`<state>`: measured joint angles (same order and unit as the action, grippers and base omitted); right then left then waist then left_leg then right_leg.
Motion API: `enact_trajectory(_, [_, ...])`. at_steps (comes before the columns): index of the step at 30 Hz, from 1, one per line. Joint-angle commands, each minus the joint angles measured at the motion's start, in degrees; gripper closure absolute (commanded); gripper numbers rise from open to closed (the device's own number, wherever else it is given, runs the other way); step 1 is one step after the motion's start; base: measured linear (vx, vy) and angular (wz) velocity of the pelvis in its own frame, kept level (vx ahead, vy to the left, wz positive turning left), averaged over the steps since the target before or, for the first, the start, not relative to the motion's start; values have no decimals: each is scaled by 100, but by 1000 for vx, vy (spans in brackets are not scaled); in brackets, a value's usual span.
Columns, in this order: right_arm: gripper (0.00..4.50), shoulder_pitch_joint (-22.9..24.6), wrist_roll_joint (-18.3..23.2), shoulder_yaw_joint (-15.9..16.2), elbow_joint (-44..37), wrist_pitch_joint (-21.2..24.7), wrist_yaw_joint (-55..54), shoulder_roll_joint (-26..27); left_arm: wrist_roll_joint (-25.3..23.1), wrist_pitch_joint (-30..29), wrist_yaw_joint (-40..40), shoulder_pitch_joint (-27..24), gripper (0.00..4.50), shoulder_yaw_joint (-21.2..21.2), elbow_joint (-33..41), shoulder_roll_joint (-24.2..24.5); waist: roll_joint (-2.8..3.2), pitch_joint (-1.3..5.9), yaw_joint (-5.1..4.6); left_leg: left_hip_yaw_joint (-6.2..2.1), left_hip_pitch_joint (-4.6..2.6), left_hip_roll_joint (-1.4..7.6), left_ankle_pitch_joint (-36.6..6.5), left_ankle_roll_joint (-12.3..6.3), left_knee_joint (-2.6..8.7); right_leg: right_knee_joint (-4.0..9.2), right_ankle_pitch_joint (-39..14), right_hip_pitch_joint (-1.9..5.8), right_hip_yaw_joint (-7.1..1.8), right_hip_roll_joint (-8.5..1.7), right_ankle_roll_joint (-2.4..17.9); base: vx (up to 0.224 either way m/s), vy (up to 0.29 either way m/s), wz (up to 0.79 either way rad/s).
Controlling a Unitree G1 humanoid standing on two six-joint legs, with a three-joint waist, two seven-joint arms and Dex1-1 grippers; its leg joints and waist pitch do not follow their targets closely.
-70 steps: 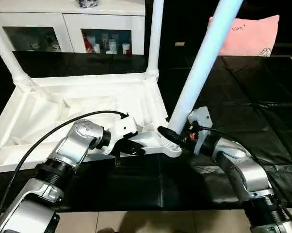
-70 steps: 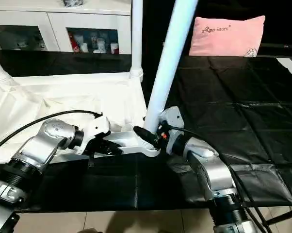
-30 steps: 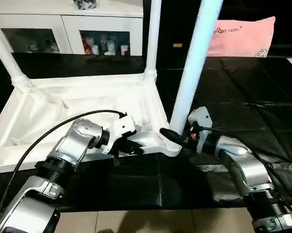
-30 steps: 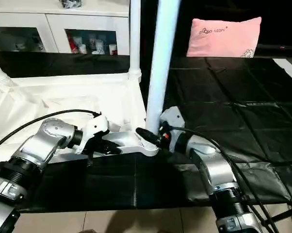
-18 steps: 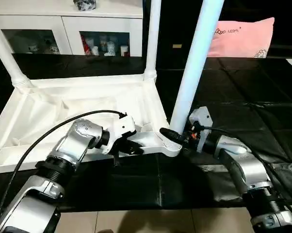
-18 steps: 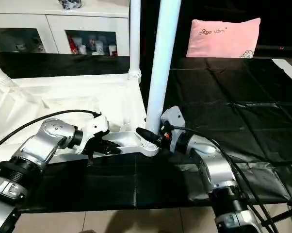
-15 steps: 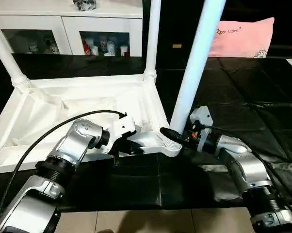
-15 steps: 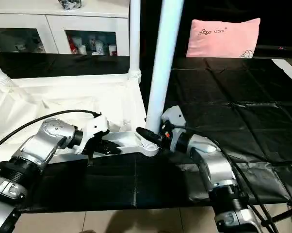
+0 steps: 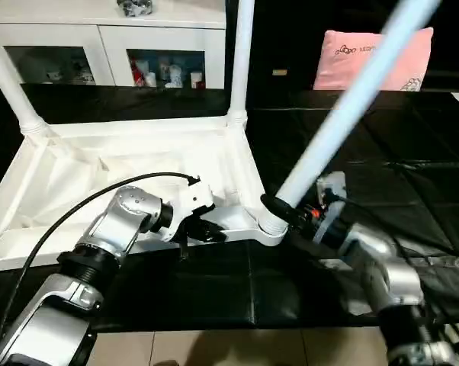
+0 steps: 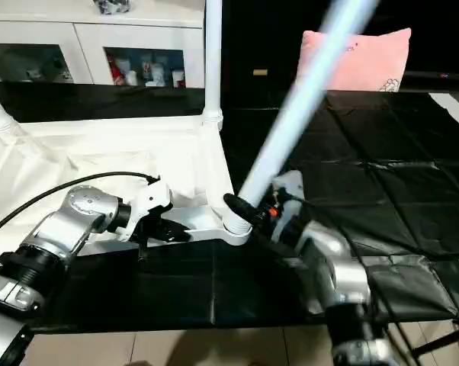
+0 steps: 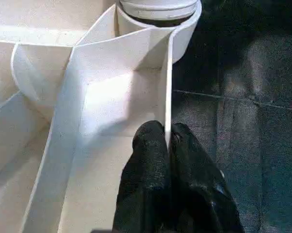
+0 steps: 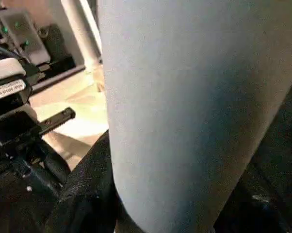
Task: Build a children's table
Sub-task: Insert table leg to table base
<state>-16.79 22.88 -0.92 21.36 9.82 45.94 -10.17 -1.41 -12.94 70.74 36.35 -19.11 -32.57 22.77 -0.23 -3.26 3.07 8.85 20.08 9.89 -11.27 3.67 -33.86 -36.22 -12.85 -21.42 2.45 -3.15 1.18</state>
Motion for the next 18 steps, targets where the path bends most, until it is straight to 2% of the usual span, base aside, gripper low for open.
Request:
enact_trajectory(1, [255, 507, -189, 78, 295, 100, -148, 67, 109, -10, -150, 310, 450, 251, -87, 52, 99, 313, 52, -75, 0, 318, -1224, -92, 446, 526, -825, 229, -301, -538, 1447, 0, 0, 0])
enact_trajectory(4, [255, 786, -349, 239, 211, -126, -131, 106, 127, -2, -213, 370, 450, 314, -192, 50, 126, 316, 72, -80, -7, 322, -1251, -85, 459, 527, -713, 227, -298, -531, 1438, 0, 0, 0])
enact_trajectory(6, [255, 877, -464, 351, 198, -254, -111, 81, 126, 8, -221, 384, 450, 323, -230, 50, 113, 314, 68, -80, 4, 315, -1272, -93, 463, 532, -738, 233, -295, -533, 1441, 0, 0, 0])
enact_trajectory(7, [255, 996, -604, 509, 181, -372, -57, 30, 115, 39, -226, 383, 450, 321, -277, 52, 120, 309, 76, -80, 7, 309, -1311, -99, 464, 553, -947, 236, -297, -540, 1393, 0, 0, 0])
enact_trajectory(10, [255, 1147, -922, 812, 133, -611, 19, -111, 111, 36, -279, 373, 450, 338, -319, 43, 140, 302, 77, -82, 9, 313, -1325, -90, 476, 571, -1132, 227, -304, -534, 1311, 0, 0, 0])
enact_trajectory(16, [255, 1112, -1272, 1091, 107, -619, 145, -344, 116, 55, -298, 366, 450, 352, -366, 24, 129, 290, 62, -87, -9, 329, -1434, -111, 506, 597, -1280, 217, -302, -531, 1277, 0, 0, 0])
enact_trajectory(18, [255, 1022, -1309, 1149, 188, -653, 225, -394, 125, 73, -313, 373, 450, 346, -386, 23, 98, 287, 56, -84, -6, 326, -1459, -123, 508, 615, -1363, 223, -306, -539, 1247, 0, 0, 0])
